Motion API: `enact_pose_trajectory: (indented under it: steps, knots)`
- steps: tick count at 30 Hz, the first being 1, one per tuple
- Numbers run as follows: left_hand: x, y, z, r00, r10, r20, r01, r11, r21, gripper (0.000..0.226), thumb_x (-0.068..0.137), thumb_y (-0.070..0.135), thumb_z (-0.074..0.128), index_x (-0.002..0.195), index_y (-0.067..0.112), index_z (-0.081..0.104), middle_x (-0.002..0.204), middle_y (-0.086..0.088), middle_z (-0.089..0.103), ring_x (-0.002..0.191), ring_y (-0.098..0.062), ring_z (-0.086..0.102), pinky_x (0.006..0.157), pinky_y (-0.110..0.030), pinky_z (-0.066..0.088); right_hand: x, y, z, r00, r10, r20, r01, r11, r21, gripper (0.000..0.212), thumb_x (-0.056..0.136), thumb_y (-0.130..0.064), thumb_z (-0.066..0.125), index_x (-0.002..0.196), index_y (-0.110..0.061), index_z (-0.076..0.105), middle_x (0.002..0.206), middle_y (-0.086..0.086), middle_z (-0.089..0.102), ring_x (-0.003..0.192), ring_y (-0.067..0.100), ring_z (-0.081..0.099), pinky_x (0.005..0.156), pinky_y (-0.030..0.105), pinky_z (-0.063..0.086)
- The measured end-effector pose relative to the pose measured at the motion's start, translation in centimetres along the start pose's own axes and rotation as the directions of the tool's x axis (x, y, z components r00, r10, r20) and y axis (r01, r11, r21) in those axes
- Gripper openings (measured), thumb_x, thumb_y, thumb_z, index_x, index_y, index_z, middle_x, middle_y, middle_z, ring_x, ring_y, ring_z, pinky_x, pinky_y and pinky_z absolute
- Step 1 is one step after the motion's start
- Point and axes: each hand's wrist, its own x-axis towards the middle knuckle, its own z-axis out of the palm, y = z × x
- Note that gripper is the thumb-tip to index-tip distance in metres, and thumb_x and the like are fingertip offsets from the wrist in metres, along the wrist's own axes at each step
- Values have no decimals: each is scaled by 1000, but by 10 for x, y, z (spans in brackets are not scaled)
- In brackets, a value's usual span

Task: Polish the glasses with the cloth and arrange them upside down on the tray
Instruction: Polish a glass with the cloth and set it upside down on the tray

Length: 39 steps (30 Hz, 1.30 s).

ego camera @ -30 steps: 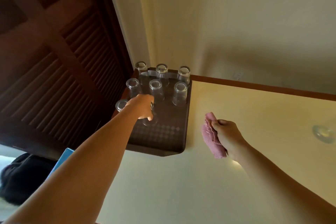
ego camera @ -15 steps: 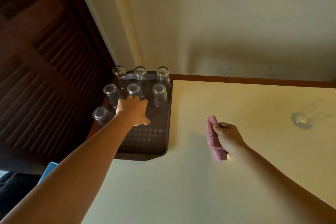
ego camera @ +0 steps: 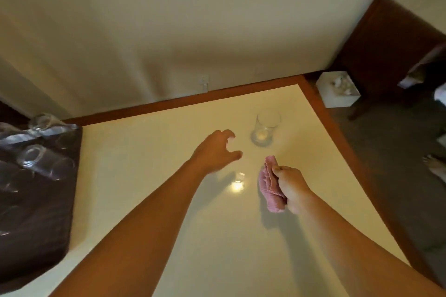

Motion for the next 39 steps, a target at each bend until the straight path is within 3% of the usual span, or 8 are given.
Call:
enact_pose_trajectory:
  steps: [4, 12, 15, 18, 24, 29, 35, 39]
  knots:
    - [57, 51, 57, 991, -55, -120, 17, 955, -295, 94, 80, 38, 90, 155, 25, 37, 157, -5, 44, 137, -28, 51, 111, -45, 47, 37, -2, -66, 998, 31, -60, -22, 988, 155, 27, 104, -21, 51, 109, -8, 73, 106, 16, 76, 90, 29, 72, 75, 34, 54]
    - [105, 70, 113, 933, -255, -253, -20, 665, -746, 63, 84, 35, 87, 134, 26, 50, 132, -2, 63, 119, -21, 61, 94, -29, 50, 42, -25, -108, 996, 58, -61, -25, 895, 445, 25, 103, -22, 54, 114, -8, 72, 106, 12, 75, 101, 29, 72, 81, 39, 57]
    - [93, 82, 104, 921, -356, -156, 8, 420, -908, 37, 94, 42, 75, 122, 22, 62, 107, -4, 68, 99, -24, 66, 85, -33, 53, 25, -49, -102, 983, -136, -124, 177, 885, 431, 28, 106, -25, 48, 123, -17, 69, 118, 11, 71, 111, 29, 68, 87, 40, 56]
    - [57, 104, 83, 937, -348, -9, 51, 162, -985, 33, 101, 47, 58, 111, 17, 67, 90, -7, 67, 75, -22, 65, 74, -38, 52, -8, -74, -73, 865, -494, -89, 501, 859, 101, 40, 106, -49, 40, 142, -35, 53, 135, -5, 62, 122, 17, 61, 94, 31, 57]
    - [-26, 106, 37, 972, -225, -64, -40, 107, -993, 67, 109, 60, 31, 122, 9, 72, 107, -10, 79, 107, -26, 75, 90, -39, 58, -82, -48, 1, 484, -818, 310, 873, 427, -236, 55, 104, -53, 19, 156, -46, 5, 168, -24, 0, 156, 3, 4, 128, 34, 21]
    - [-120, 87, 9, 967, -237, -99, -81, 84, -993, 51, 108, 55, 38, 127, 22, 73, 125, -13, 76, 123, -34, 69, 109, -56, 52, -135, -89, 36, 544, -796, 264, 832, 553, -45, 51, 110, -33, 34, 159, -24, 28, 168, -4, 24, 154, 13, 26, 125, 40, 28]
    - [-213, 43, -48, 941, -210, -265, -273, -8, -962, 58, 102, 63, 48, 91, 11, 72, 75, -5, 68, 64, -16, 70, 55, -26, 56, -257, -12, 89, 235, -928, 290, 968, 249, 11, 53, 105, -53, 25, 157, -40, 24, 159, -22, 30, 145, 2, 38, 114, 24, 42]
    - [-271, 35, -58, 936, -185, -299, -271, 163, -949, 58, 104, 57, 45, 113, 9, 76, 97, -15, 68, 76, -22, 67, 63, -33, 45, -294, -41, 101, 473, -877, 85, 857, 480, 185, 34, 109, -38, 34, 140, -46, 46, 123, -7, 68, 105, 9, 69, 93, 34, 59]
